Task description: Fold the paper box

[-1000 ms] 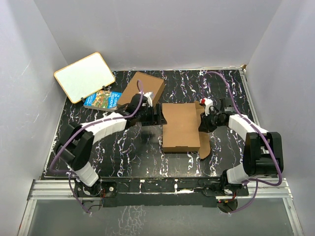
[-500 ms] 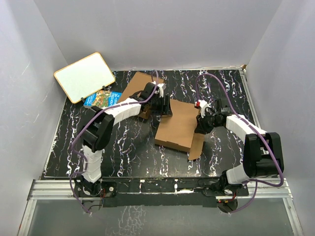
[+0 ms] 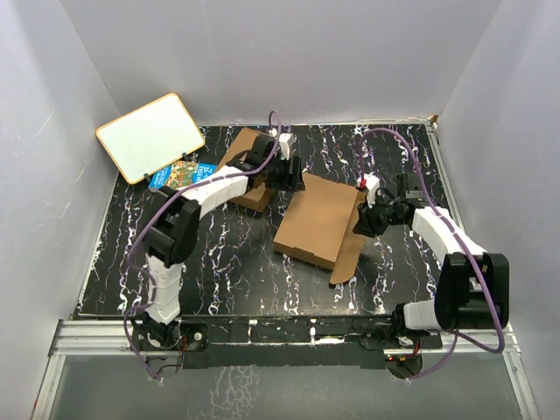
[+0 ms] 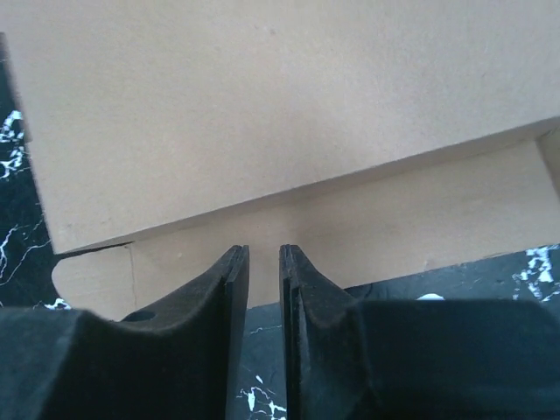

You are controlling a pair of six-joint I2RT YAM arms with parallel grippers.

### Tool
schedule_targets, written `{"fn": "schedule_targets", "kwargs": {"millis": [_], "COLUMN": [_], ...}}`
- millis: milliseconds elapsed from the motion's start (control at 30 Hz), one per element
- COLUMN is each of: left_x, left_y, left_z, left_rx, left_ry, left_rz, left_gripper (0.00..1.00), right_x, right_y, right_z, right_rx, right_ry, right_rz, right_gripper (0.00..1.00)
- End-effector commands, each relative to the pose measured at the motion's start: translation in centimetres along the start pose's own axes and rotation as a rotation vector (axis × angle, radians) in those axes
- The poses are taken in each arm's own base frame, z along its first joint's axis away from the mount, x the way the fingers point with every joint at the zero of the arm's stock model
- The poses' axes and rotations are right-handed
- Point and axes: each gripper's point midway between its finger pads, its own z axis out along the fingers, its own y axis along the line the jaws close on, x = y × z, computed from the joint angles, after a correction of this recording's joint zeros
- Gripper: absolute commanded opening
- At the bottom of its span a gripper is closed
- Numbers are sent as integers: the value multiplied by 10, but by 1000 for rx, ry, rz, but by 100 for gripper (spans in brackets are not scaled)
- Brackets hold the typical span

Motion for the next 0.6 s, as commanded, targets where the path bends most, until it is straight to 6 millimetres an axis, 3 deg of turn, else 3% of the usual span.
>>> {"fn": "schedule_targets", "kwargs": {"millis": [0, 167, 267, 367, 567], "left_x": [-58, -34, -14, 6, 37], "left_y": [-41, -54, -55, -51, -51], "left_z": [-91, -155, -187, -199, -201], "left_rx": [81, 172, 209, 230, 298], "left_ry": [-303, -537, -635, -646, -616], "left_rz": [178, 295, 286, 232, 160], "left_gripper": [65, 69, 83, 96, 97], "right_x": [-35, -26, -15, -6, 13], "right_y": [29, 68, 84, 97, 111], "right_z": [-20, -26, -27, -29, -35], "right_rx": [-106, -210, -253, -291, -334], "right_ry": [-164, -264, -296, -305, -263], "right_rz": [-238, -467, -601, -696, -778], "right_gripper": [30, 56, 65, 71, 72]}}
